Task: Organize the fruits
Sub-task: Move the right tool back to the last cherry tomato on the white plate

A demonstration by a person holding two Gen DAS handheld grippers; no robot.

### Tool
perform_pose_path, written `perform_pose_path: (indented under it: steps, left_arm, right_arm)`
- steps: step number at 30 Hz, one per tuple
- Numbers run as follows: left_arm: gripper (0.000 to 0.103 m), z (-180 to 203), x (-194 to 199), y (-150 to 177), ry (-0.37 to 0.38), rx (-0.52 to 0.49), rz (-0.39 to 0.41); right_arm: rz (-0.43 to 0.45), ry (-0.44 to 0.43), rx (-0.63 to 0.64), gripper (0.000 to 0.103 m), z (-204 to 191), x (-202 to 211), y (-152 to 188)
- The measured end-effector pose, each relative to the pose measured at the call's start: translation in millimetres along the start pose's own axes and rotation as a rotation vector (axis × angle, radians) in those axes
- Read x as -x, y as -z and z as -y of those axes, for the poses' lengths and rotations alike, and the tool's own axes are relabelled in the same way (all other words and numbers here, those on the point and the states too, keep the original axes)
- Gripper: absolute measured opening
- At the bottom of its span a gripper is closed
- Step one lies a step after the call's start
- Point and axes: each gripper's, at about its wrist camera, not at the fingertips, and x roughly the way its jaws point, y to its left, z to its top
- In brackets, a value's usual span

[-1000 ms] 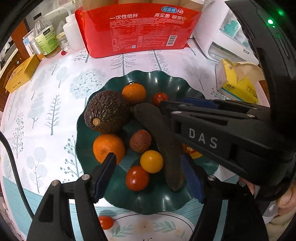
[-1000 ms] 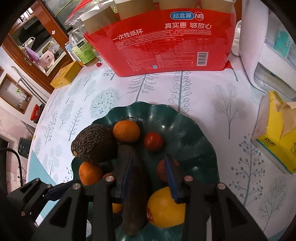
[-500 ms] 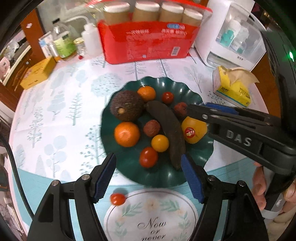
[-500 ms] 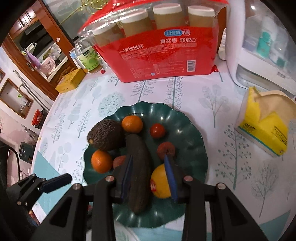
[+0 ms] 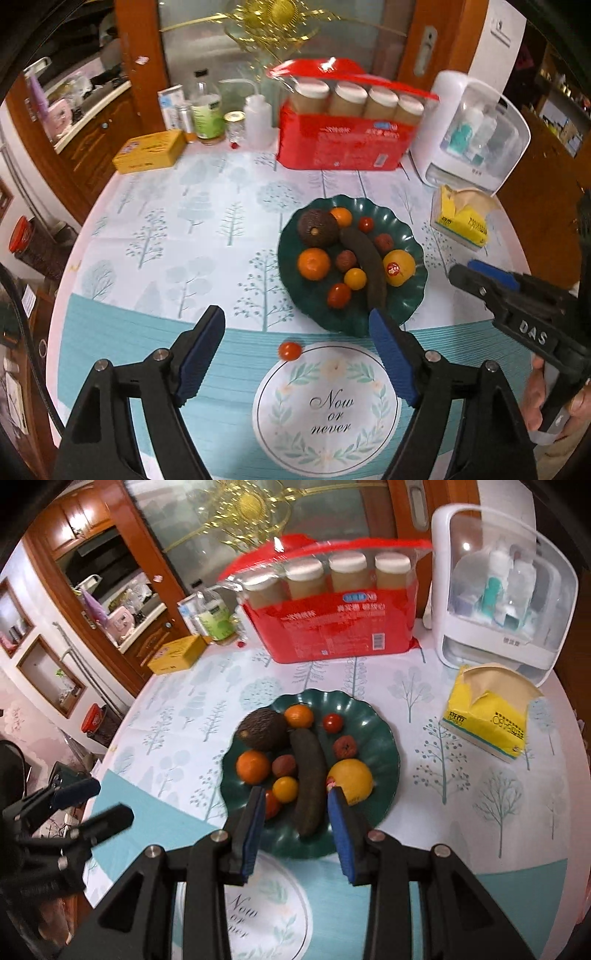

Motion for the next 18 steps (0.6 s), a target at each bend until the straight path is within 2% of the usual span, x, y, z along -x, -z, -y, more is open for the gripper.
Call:
perform_pose_path:
  steps: [7,12,15,18]
  left_arm:
    - [0.080,-16.1,18.9,32.0,-0.069,0.023,0.091]
    - [0.082,-37.6,9.2,55.7,-0.141,0.057,0.135]
    - [0.083,-54.4,-10.7,73.8,-0.158,0.093,0.119]
    - [0.083,-74.3,-38.6,92.0,-0.157,0.138,0.056]
  right_arm:
    - [0.035,-0.025,0.051,0.036,-29.4,19.9,30.0]
    - [0.021,-0.056,0.087,0.036,-52.7,1.2,53.6]
    - [-0.012,-0.076,0.108,0.036,-66.1,-23.6,67.8]
    - [-0.049,-0.081,0.129,0.036,-77.9,-53.5,80.8]
